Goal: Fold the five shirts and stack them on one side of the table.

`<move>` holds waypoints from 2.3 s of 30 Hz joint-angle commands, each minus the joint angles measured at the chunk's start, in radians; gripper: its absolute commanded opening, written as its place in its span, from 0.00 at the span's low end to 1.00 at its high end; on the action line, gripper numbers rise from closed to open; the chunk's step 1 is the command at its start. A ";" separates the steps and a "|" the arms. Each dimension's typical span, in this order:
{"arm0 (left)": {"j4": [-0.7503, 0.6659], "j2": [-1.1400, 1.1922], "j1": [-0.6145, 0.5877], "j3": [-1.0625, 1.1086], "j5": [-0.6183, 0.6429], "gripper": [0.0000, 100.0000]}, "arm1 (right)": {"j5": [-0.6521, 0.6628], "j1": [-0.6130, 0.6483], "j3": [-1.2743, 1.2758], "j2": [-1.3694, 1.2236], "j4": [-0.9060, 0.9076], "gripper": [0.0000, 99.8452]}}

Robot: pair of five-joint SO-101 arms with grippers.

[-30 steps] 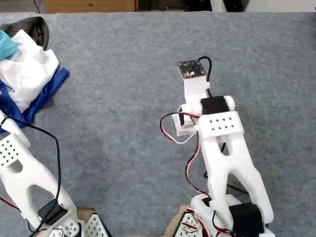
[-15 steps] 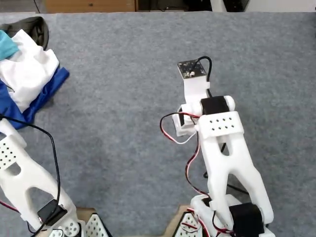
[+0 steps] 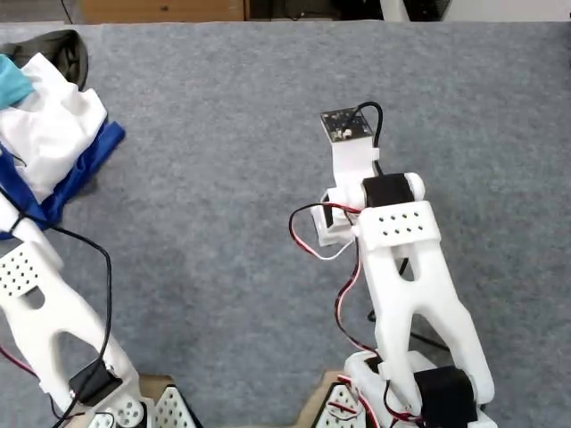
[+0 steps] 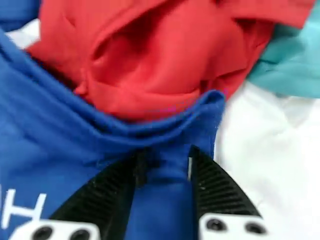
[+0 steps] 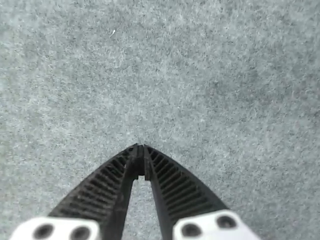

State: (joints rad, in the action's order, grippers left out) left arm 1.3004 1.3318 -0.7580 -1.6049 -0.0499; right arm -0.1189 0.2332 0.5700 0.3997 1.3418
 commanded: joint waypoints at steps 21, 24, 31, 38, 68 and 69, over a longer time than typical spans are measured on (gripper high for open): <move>0.436 -0.334 0.006 -0.063 -0.028 0.02 | -0.005 0.015 -0.050 -0.004 -0.063 0.01; 0.463 -0.429 0.000 -0.043 -0.017 0.02 | -0.005 0.015 -0.050 -0.004 -0.063 0.01; 0.463 -0.768 -0.015 0.173 -0.012 0.02 | -0.005 0.015 -0.050 -0.004 -0.064 0.01; 0.459 -1.231 0.077 0.259 0.081 0.02 | -0.006 0.012 -0.061 0.007 -0.060 0.01; 0.451 -1.555 0.057 1.171 -0.025 0.14 | 0.000 -0.274 0.088 0.423 -0.029 0.01; 0.451 -1.541 0.031 1.200 -0.028 0.14 | 0.000 -0.274 0.091 0.423 -0.029 0.01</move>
State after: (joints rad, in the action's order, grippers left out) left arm 1.7469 -0.2256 -0.6598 -0.5140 -0.0560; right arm -0.1189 -0.0230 0.6559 0.7986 1.3157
